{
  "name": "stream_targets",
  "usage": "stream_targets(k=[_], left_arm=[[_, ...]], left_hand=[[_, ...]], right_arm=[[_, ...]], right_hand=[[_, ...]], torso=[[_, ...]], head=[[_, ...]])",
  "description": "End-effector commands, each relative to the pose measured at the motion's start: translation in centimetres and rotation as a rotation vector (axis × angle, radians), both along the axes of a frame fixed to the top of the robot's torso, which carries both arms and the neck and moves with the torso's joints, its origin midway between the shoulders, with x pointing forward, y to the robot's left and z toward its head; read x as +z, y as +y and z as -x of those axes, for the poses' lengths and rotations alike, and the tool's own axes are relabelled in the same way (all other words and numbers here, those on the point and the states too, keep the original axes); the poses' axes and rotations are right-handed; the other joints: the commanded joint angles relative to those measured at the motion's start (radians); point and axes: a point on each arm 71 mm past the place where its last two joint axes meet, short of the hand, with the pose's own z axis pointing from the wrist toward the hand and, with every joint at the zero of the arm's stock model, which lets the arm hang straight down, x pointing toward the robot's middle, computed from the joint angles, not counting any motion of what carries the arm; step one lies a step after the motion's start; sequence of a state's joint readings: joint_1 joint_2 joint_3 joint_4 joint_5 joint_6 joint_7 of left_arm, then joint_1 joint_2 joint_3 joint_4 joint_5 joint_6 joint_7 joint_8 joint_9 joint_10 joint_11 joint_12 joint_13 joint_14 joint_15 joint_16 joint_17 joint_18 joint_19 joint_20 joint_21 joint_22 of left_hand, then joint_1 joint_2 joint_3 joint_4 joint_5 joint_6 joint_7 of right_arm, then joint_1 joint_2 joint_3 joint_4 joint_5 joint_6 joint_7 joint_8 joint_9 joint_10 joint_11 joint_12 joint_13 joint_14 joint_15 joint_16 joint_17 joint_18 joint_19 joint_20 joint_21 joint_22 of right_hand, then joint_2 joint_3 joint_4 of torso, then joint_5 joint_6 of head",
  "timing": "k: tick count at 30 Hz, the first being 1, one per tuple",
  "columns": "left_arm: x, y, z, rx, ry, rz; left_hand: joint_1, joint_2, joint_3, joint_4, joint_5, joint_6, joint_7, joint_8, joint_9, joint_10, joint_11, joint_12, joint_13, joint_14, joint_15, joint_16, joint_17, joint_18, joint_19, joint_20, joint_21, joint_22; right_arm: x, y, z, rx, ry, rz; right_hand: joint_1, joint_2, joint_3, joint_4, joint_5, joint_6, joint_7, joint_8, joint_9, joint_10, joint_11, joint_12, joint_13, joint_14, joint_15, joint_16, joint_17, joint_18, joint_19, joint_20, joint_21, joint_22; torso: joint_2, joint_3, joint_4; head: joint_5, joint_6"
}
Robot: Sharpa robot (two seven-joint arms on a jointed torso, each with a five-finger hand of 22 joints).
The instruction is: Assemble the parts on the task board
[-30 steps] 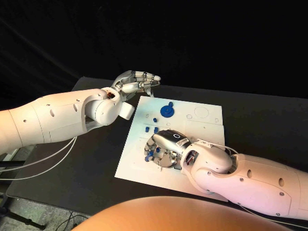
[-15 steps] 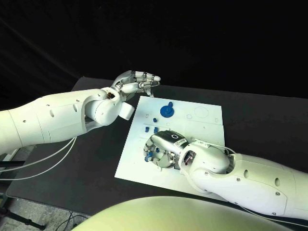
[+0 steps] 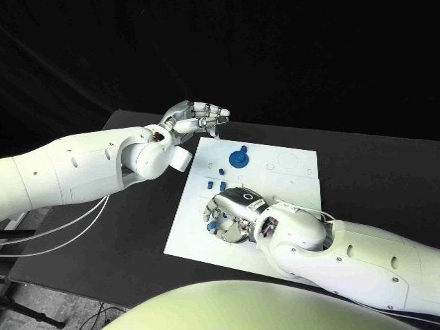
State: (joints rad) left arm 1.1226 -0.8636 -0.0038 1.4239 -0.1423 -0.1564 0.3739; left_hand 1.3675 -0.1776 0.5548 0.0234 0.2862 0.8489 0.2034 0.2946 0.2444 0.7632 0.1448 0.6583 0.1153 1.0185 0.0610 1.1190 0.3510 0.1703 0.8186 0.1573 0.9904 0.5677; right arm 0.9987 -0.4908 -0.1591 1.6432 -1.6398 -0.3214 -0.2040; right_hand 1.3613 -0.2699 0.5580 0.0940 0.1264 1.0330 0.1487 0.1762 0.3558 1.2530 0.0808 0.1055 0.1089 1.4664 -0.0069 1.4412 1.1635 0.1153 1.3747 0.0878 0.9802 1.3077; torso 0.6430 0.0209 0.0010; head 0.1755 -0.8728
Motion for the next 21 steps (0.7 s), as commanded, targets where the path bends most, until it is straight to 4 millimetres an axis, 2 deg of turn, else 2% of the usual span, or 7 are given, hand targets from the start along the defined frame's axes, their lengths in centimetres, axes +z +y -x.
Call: stream_targets(k=[1, 7, 11, 17, 21], left_arm=[[0.1, -0.3, 0.1, -0.022, -0.009, 0.001], [0.1, -0.3, 0.1, -0.024, -0.008, 0.000], [0.1, -0.3, 0.1, -0.024, -0.008, 0.000], [0.1, -0.2, 0.1, -0.024, -0.008, 0.000], [0.1, -0.2, 0.0, -0.023, -0.008, -0.001]], left_hand=[[0.001, 0.001, -0.007, 0.000, 0.005, -0.006, -0.003, 0.004, -0.002, -0.008, 0.000, -0.007, -0.001, 0.004, 0.006, 0.005, 0.001, 0.014, 0.000, 0.005, 0.002, 0.001], [0.001, 0.001, -0.007, 0.000, 0.005, -0.006, -0.003, 0.004, -0.002, -0.008, 0.000, -0.007, -0.001, 0.004, 0.006, 0.005, 0.001, 0.014, 0.000, 0.005, 0.002, 0.001], [0.001, 0.001, -0.007, 0.000, 0.005, -0.006, -0.003, 0.004, -0.002, -0.008, 0.000, -0.007, -0.001, 0.004, 0.006, 0.005, 0.001, 0.014, 0.000, 0.005, 0.002, 0.001], [0.001, 0.001, -0.007, 0.000, 0.005, -0.006, -0.003, 0.004, -0.002, -0.008, 0.000, -0.007, -0.001, 0.004, 0.006, 0.005, 0.001, 0.014, 0.000, 0.005, 0.002, 0.001], [0.001, 0.001, -0.007, 0.000, 0.005, -0.006, -0.003, 0.004, -0.002, -0.008, 0.000, -0.007, -0.001, 0.004, 0.006, 0.005, 0.001, 0.014, 0.000, 0.005, 0.002, 0.001]], right_arm=[[-0.2, 0.2, 0.4, 0.024, -0.002, 0.015], [-0.1, 0.0, 0.3, 0.008, -0.014, -0.009], [0.1, -0.1, 0.3, -0.001, -0.022, -0.023], [0.4, -0.5, 0.3, -0.017, -0.034, -0.053], [0.9, -1.6, 0.3, -0.040, -0.049, -0.095]], right_hand=[[-0.029, -0.016, -0.025, 0.007, 0.006, -0.018, 0.005, -0.009, -0.003, -0.024, 0.002, -0.009, -0.009, 0.030, 0.009, -0.001, -0.002, -0.007, -0.005, 0.010, -0.009, 0.026], [-0.030, -0.014, -0.084, -0.004, 0.010, -0.054, 0.009, -0.025, -0.009, -0.109, 0.015, -0.011, -0.017, 0.025, 0.019, -0.002, -0.012, -0.001, -0.013, 0.021, -0.040, 0.015], [-0.016, -0.003, -0.123, -0.006, 0.012, -0.066, 0.011, -0.030, -0.011, -0.155, 0.019, 0.007, -0.019, 0.024, 0.024, -0.003, -0.016, 0.002, -0.019, 0.026, -0.061, 0.008], [-0.005, 0.007, -0.155, -0.004, 0.013, -0.075, 0.013, -0.034, -0.013, -0.178, 0.021, 0.029, -0.018, 0.022, 0.025, -0.003, -0.020, 0.003, -0.021, 0.028, -0.071, 0.004], [0.000, 0.011, -0.166, -0.003, 0.016, -0.074, 0.014, -0.033, -0.013, -0.183, 0.022, 0.039, -0.017, 0.022, 0.025, -0.004, -0.023, 0.004, -0.020, 0.028, -0.072, 0.004]], torso=[[-0.001, -0.0002, -0.0003], [0.000, 0.0003, -0.0002], [0.000, 0.0005, 0.0002], [0.000, 0.0007, 0.0004], [-0.002, 0.0003, -0.0008]], head=[[-0.001, 0.000], [-0.001, 0.000], [0.000, 0.000], [-0.001, 0.000], [-0.001, 0.000]])
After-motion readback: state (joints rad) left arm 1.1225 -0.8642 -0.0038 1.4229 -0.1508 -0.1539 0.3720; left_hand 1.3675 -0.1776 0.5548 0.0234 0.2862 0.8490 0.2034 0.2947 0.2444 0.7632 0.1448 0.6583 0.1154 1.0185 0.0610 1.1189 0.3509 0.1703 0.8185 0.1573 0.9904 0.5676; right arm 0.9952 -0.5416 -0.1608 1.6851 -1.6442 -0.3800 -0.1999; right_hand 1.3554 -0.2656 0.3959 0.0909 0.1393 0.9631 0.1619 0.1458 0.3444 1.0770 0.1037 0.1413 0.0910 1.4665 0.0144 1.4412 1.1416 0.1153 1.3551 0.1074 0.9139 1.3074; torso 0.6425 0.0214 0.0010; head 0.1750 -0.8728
